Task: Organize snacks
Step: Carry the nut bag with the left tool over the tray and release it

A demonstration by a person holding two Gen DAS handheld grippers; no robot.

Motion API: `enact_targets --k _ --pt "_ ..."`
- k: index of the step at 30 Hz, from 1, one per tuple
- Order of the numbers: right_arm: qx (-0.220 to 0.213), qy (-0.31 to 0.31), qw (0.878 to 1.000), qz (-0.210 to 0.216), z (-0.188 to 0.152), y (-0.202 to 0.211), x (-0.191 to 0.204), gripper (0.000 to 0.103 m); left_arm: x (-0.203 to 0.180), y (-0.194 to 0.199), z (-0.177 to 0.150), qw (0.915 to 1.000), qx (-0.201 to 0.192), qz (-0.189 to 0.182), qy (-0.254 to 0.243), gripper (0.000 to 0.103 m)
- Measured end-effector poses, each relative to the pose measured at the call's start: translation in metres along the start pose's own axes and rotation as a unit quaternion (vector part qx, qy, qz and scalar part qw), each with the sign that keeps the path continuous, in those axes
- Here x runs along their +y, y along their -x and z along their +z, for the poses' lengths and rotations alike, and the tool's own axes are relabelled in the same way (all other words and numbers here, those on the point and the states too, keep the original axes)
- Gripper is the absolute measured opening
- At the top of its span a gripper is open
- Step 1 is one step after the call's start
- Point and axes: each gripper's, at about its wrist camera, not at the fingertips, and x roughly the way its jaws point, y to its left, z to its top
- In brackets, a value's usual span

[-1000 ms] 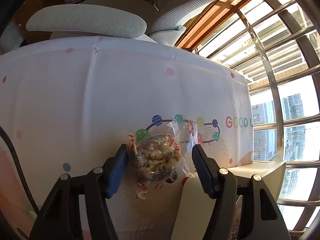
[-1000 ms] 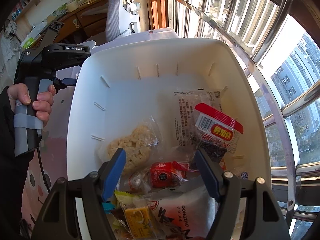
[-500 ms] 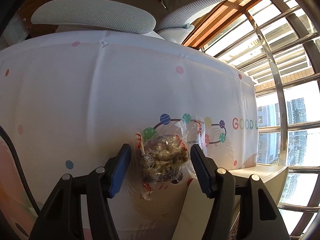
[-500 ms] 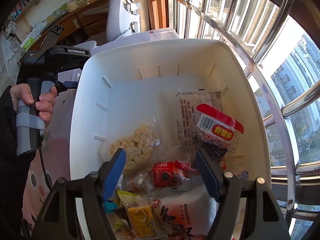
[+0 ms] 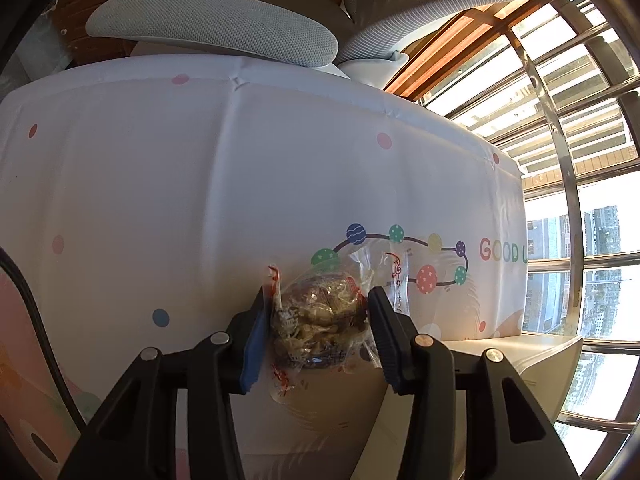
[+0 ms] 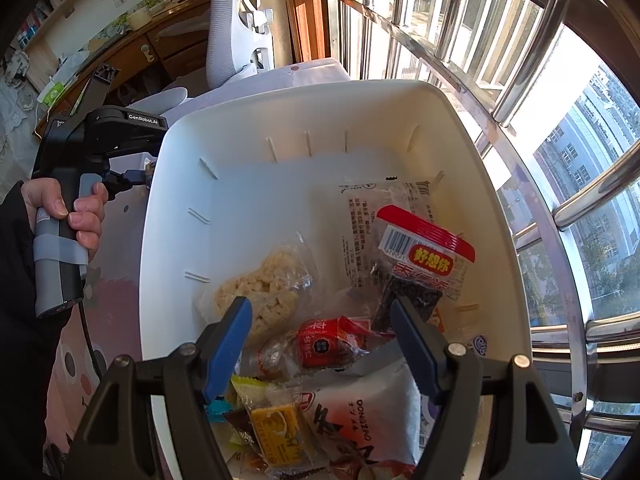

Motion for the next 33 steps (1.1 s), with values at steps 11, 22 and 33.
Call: enact_targets --k 11,22,33 --pt "-0.001 0.001 1.000 0.009 -0.005 0.015 -0.006 0.073 0.019 0.038 -0.022 0.9997 -0.012 0.019 0.009 0.046" --pt "-0.018 0.025 0.999 0.031 -0.006 0.047 -0.019 0.076 0.029 0.096 -0.079 0.9991 -0.014 0.037 0.014 0.046" --pt "-0.009 0.068 0.996 0.051 -0.015 0.065 -0.036 0.080 -0.001 0.159 -0.133 0.9986 -0.052 0.015 0.001 0.046"
